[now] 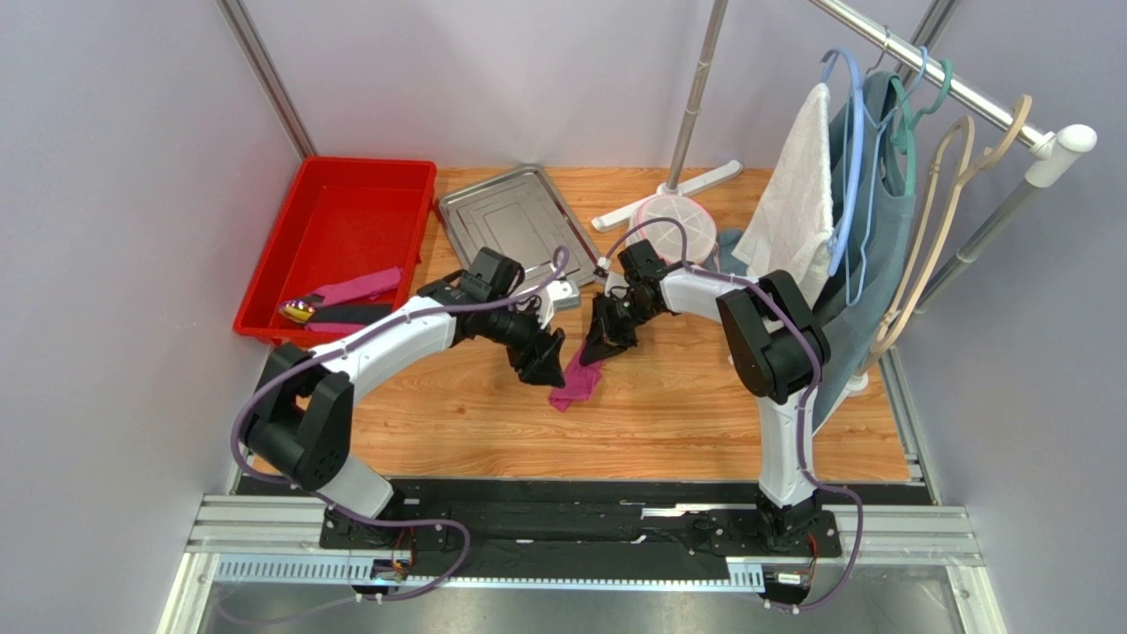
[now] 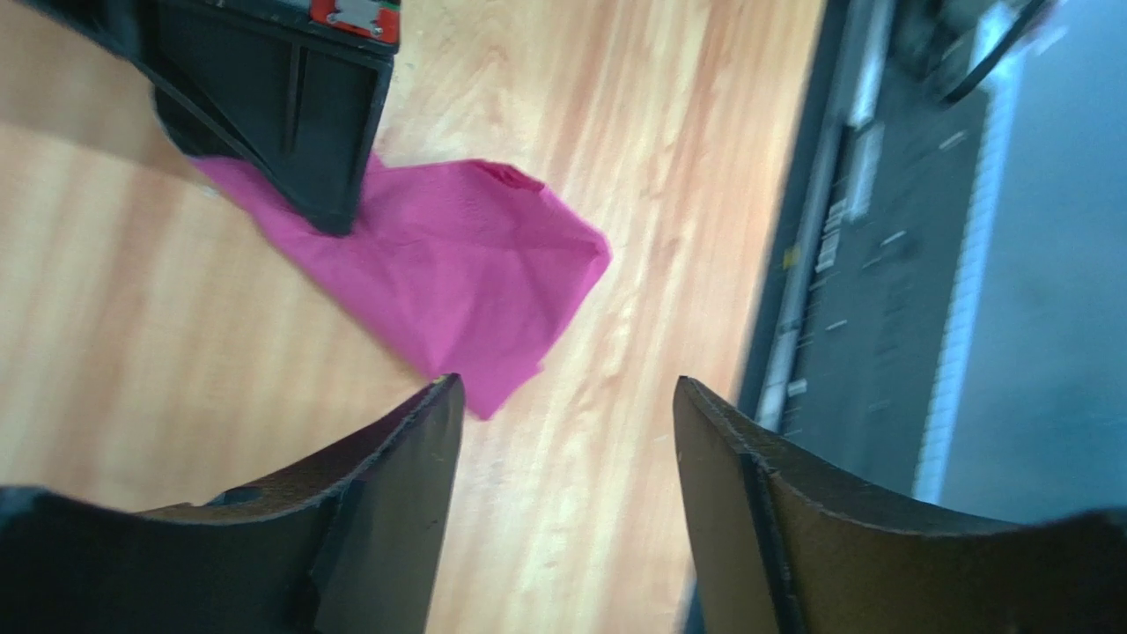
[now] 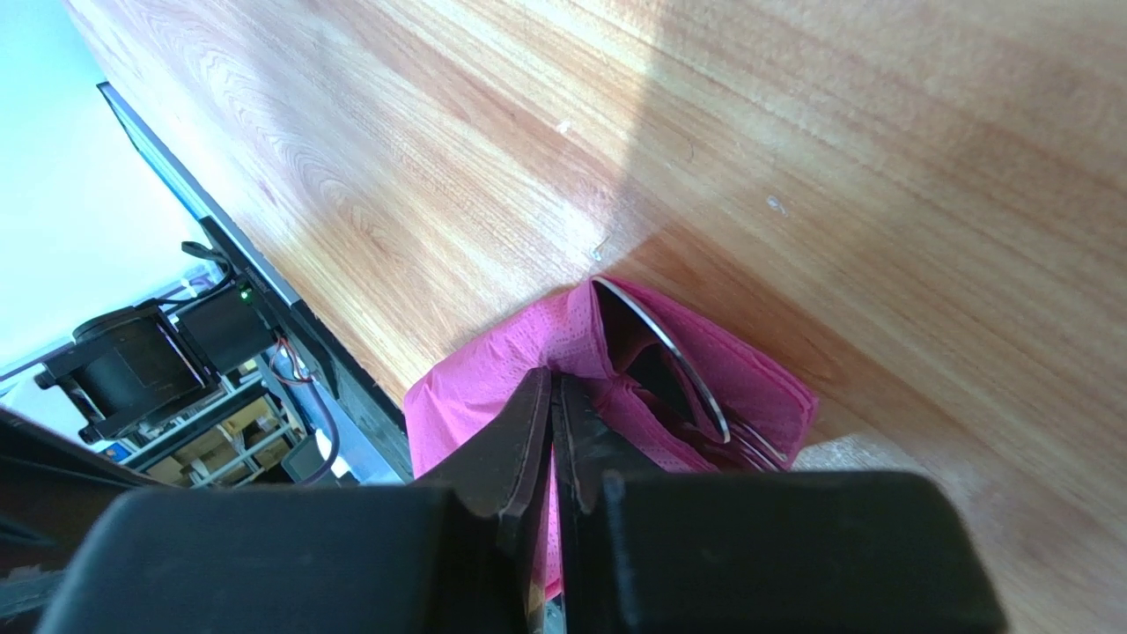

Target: Place the utensils on the paper napkin and roll it up

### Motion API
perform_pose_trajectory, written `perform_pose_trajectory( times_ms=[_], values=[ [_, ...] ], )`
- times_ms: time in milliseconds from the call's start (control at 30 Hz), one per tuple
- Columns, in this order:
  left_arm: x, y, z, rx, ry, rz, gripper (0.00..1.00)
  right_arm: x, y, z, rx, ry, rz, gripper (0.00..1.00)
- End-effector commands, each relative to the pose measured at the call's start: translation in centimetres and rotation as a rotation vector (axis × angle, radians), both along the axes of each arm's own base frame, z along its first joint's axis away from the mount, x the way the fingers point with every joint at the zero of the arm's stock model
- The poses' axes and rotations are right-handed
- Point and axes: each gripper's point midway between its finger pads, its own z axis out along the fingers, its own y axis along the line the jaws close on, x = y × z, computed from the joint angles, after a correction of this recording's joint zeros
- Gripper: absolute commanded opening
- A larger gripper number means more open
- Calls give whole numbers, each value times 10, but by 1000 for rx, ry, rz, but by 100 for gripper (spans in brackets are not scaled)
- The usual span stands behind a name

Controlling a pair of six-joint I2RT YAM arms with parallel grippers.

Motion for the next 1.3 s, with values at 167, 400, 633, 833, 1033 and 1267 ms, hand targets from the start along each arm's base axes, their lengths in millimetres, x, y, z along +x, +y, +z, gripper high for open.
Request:
perform_pose_trajectory(
  times_ms=[167,400,633,833,1033,1267],
  values=[
    [-15,-12,-7,84,-609,-327,70,4,-7,-26,-76,-24,19,6],
    [-17,-33,-25,146,-746,-368,65,4,-7,-25,-73,-28,27,5],
    [3,-34,-44,244,-832,-375,61,5,-6,-25,-73,-28,31,5],
    [-10,-36,-57,235,-801,-458,63,5,-6,-28,-74,-27,34,5],
    [-11,-30,-68,280,-794,-522,46,5,-7,-28,-79,-34,40,5],
    [-22,-16,-76,347,-716,-605,8,8,-8,-28,-87,-41,46,5]
  ],
)
